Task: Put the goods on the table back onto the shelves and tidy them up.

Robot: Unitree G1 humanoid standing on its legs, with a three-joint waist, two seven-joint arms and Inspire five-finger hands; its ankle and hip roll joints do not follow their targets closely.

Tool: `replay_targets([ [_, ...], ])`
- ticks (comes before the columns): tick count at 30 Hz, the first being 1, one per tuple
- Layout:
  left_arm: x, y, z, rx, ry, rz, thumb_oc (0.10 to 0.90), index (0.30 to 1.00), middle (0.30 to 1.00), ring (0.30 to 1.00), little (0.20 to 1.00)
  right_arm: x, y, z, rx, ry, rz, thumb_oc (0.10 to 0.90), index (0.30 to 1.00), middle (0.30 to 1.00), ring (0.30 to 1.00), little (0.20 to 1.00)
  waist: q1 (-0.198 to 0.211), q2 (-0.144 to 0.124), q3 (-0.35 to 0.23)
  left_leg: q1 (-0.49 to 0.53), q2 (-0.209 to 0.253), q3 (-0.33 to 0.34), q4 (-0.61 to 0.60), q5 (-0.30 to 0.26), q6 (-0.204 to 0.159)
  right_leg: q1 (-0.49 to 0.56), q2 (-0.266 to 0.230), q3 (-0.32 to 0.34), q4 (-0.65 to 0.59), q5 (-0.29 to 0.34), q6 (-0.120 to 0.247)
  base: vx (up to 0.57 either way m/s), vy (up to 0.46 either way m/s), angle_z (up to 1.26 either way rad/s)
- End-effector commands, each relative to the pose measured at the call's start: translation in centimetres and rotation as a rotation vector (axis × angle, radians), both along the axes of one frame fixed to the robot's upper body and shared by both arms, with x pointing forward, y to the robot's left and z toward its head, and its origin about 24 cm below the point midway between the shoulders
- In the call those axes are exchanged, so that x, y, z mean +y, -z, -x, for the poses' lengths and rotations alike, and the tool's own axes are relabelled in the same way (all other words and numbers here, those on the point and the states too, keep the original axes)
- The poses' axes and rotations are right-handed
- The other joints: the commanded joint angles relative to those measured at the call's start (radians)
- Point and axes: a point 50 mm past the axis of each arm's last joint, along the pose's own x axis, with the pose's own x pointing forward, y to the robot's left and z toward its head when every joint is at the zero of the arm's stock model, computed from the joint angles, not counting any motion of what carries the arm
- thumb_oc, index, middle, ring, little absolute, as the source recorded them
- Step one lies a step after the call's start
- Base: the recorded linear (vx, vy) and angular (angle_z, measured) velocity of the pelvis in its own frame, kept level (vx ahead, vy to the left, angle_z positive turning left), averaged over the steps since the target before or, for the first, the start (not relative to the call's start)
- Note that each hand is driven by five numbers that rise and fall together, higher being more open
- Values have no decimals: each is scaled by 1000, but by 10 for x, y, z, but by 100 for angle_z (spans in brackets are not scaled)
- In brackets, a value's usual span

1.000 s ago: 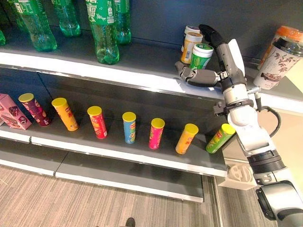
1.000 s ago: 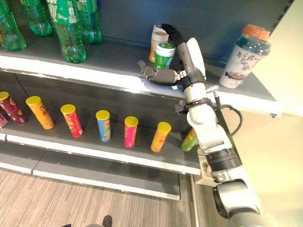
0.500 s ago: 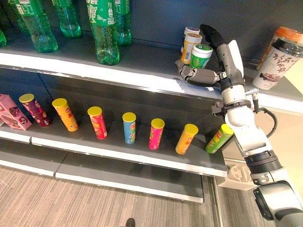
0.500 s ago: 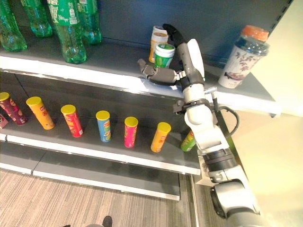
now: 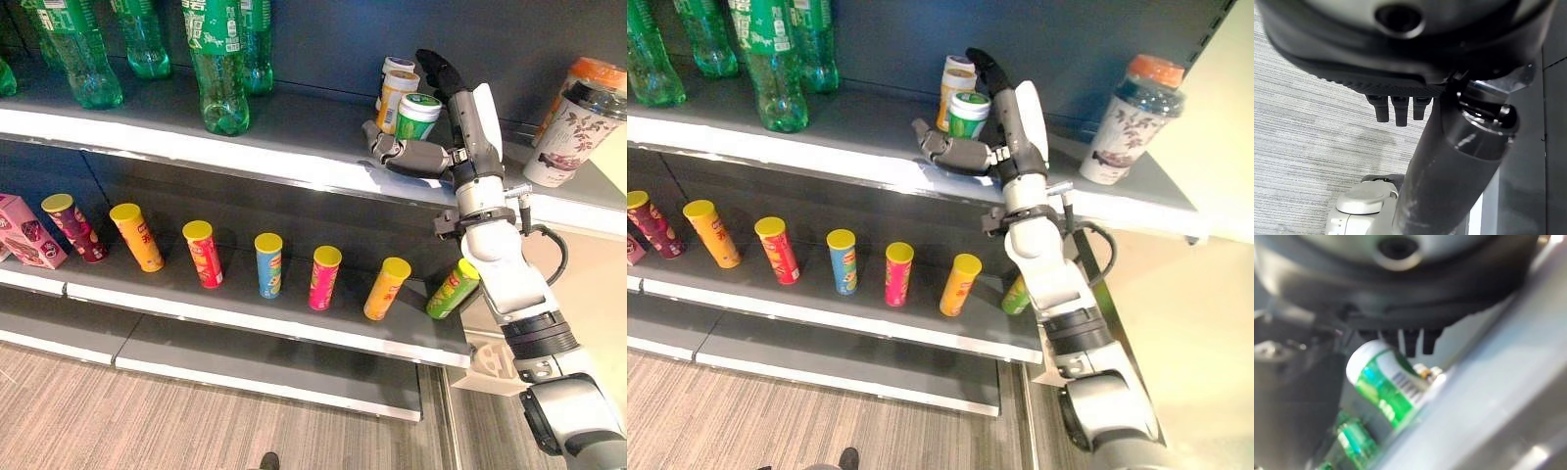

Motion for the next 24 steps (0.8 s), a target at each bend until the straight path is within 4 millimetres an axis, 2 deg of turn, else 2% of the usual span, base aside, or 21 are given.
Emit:
replay_targets([
  [1, 5, -1, -6, 12, 47, -39, 800, 900, 900, 900, 900, 22, -65, 7, -236, -78, -21, 800, 900, 900, 900, 900, 43, 34, -60, 73, 74, 18, 2, -110, -38, -46, -38, -44, 22, 70, 13, 0, 0, 0],
  [18, 4, -1, -9, 1, 40, -38, 800, 900, 900, 900, 900, 34, -69, 4, -237, -106, -26, 800, 900, 900, 900, 900, 49, 35, -61, 75, 70, 17, 2, -111, -36, -43, -43, -48, 20, 75, 15, 0, 0, 0],
  [24, 4, -1, -9, -2, 38, -41, 800, 900, 900, 900, 900, 32, -69, 3, -244, -82, -14, 800, 900, 900, 900, 900, 49, 34, -59, 73, 69, 14, 2, -110, -35, -43, -44, -49, 22, 76, 16, 0, 0, 0],
])
